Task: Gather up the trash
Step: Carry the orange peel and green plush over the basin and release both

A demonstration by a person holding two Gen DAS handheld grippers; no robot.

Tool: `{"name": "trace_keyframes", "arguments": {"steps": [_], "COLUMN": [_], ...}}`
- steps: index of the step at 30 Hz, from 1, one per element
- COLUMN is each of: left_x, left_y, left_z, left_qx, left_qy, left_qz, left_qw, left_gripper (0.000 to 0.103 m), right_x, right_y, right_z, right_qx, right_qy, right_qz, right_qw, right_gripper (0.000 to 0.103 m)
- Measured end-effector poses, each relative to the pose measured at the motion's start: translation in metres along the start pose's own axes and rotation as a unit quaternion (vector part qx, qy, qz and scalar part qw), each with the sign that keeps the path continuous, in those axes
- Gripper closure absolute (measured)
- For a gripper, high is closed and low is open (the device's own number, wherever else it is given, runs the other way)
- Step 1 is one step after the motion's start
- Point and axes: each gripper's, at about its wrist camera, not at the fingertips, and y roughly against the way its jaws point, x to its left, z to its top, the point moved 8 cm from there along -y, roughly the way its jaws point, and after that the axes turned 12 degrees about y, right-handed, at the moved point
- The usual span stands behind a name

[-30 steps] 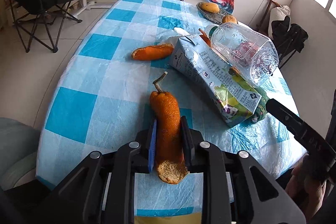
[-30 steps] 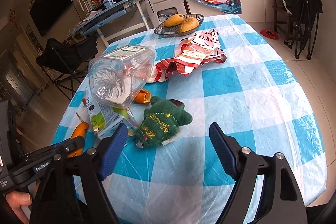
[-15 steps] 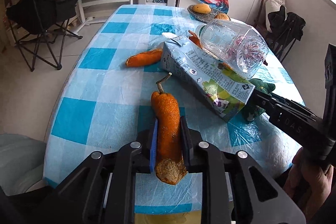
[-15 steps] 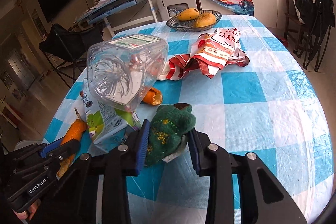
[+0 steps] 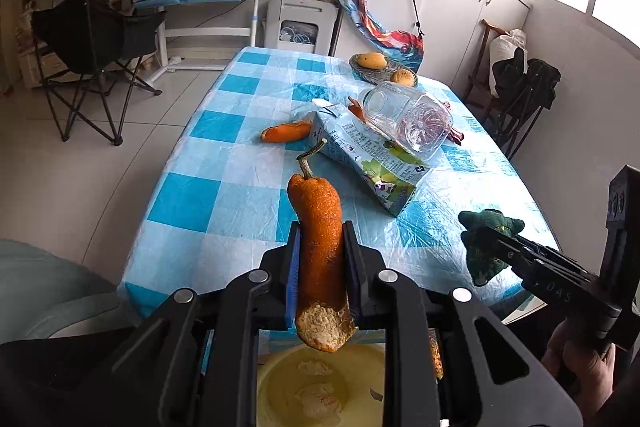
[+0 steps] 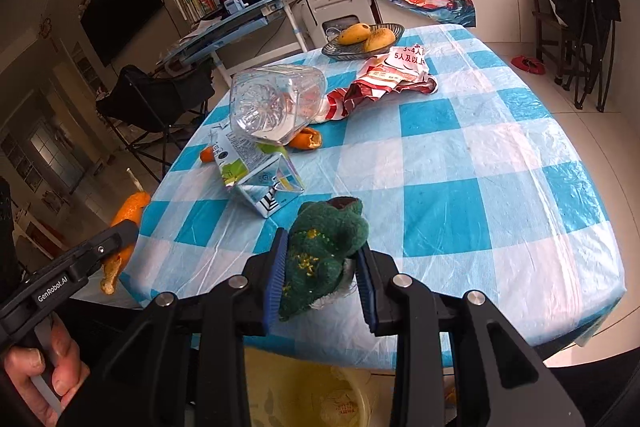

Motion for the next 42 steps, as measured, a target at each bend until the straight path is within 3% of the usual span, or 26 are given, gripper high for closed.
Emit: {"name": "trace_keyframes", "arguments": {"steps": [11,23,27,31,33,37,40,42], "left_x": [0.005,0.013,0.009,0.003,0.0,-0.004,-0.003,0.0], "left_y": [0.038,0.054,0.053,0.043,0.037,0.041,0.047,0.049], "left_z": [-0.027,-0.051,-0.064,-0.08,-0.087,-0.084,-0.076,-0.071], "left_qx": [-0.01,0.008,0.026,0.064,0.079,0.057,0.029,0.017], "left_qy": [-0.009,0.001,-0.01,-0.027,-0.032,-0.034,-0.031,-0.026], "left_qz": [-0.003,-0.012,-0.015,-0.02,-0.018,-0.013,-0.004,0.003], "left_qw": [0.9999,0.9999,0.9995,0.9974,0.9961,0.9977,0.9991,0.9995], "left_gripper": [0.084,0.084,0.084,0.082,0.075,0.041,0.027,0.023], "right_x": [0.044,0.068,0.072,0.063,0.055,0.042,0.039,0.039], "right_y": [0.032,0.033,0.034,0.048,0.056,0.061,0.058,0.057], "right_z": [-0.028,-0.056,-0.066,-0.064,-0.062,-0.059,-0.061,-0.061], "right_qx": [-0.003,0.027,0.039,0.022,0.01,-0.005,-0.004,-0.003], "right_qy": [0.069,0.102,0.107,0.095,0.085,0.06,0.058,0.06], "right_qz": [0.012,0.023,0.023,0.005,-0.008,-0.025,-0.03,-0.031], "right_qw": [0.998,0.994,0.993,0.995,0.996,0.998,0.998,0.998], "right_gripper": [0.07,0.068,0.06,0.042,0.039,0.033,0.03,0.029]}}
